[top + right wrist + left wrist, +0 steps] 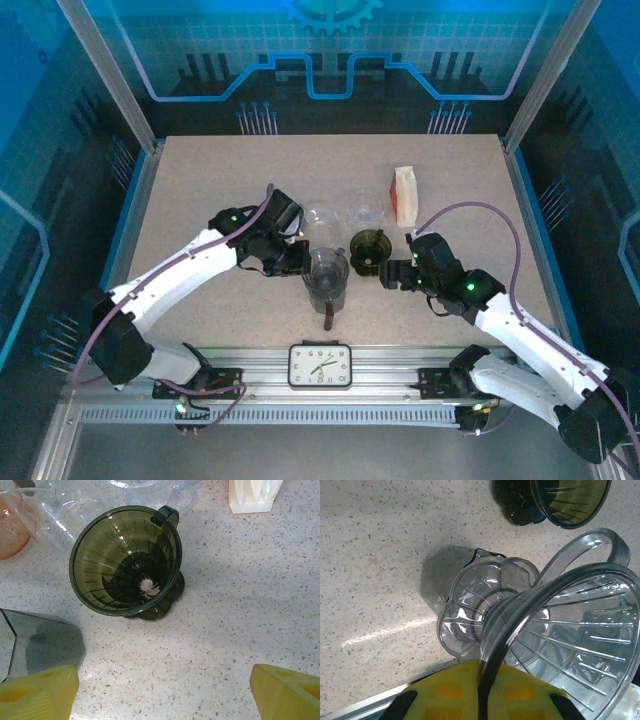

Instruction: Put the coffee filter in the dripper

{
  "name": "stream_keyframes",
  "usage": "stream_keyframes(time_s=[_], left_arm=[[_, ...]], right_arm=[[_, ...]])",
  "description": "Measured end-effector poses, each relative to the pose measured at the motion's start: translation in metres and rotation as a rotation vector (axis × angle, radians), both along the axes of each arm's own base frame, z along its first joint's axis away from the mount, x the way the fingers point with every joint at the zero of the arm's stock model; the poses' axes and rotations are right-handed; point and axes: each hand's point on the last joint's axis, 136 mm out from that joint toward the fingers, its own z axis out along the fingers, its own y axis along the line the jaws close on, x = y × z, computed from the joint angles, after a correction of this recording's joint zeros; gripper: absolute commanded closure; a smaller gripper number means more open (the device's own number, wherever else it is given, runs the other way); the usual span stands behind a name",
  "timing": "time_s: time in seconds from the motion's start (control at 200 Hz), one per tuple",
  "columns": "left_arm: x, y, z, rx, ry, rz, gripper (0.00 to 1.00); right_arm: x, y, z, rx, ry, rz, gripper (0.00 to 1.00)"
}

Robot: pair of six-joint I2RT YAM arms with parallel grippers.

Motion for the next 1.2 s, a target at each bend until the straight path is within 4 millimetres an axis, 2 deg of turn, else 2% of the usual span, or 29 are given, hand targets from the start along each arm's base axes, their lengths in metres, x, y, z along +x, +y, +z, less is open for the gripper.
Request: stream_keyframes(time_s=[0.52, 0.73, 0.835, 0.996, 1.091, 1.196], left_arm=[[0.002, -0.002, -0.013, 0.015, 0.017, -0.004, 1.0], [0.003, -0.002, -0.012, 0.014, 0.009, -0.013, 0.78], [0.004, -0.003, -0.012, 0.012, 0.003, -0.018, 0.7], [0.005, -0.002, -0.009, 0.012, -0.01, -0.014, 0.48], [0.006, 0.0, -0.003, 0.006, -0.035, -0.002, 0.35], [0.012, 0.004, 0.013, -0.018, -0.099, 0.021, 0.25]], right_arm=[[0.0, 0.0, -0.003, -0.003, 0.011, -0.003, 0.1], [0.0, 0.0, -0.004, -0.001, 0.013, -0.006, 0.09], [-0.001, 0.0, -0.006, -0.001, 0.02, -0.006, 0.09], [-0.001, 0.0, -0.008, -0.003, 0.023, -0.006, 0.08], [-0.001, 0.0, -0.008, -0.002, 0.023, -0.006, 0.08], [0.0, 0.0, -0.009, -0.006, 0.027, -0.007, 0.11]])
